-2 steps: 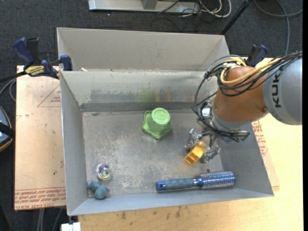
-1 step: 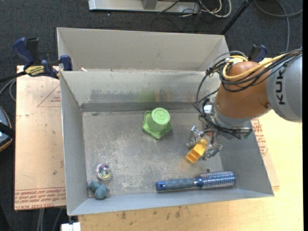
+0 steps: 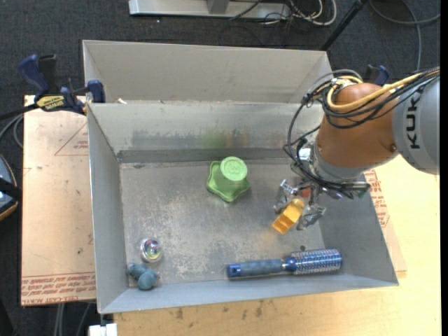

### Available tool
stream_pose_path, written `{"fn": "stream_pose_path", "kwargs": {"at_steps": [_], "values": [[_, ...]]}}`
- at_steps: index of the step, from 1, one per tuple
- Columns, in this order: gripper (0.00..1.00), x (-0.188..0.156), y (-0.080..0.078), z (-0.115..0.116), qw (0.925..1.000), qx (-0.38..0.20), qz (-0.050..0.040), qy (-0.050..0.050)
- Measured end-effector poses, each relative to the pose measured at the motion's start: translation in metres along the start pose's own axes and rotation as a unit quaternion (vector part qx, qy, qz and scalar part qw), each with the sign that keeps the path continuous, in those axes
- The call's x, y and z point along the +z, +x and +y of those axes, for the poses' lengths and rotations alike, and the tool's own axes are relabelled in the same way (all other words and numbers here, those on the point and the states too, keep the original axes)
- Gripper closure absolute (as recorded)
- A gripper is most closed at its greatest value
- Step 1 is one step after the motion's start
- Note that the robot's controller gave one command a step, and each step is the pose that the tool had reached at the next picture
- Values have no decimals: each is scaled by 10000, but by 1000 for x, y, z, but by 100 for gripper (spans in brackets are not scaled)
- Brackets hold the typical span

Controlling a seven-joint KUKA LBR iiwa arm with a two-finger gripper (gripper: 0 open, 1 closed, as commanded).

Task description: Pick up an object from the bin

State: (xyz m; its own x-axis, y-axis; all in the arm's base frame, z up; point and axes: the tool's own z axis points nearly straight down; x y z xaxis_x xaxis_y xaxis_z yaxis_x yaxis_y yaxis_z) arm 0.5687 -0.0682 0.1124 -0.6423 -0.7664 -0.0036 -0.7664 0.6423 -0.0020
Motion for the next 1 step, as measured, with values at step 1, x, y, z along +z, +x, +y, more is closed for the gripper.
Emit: {"fn": "stream_pose_path", "kwargs": {"at_steps": [1], "values": [[100,-61,-2,-1,10000,17,-12,22]]}}
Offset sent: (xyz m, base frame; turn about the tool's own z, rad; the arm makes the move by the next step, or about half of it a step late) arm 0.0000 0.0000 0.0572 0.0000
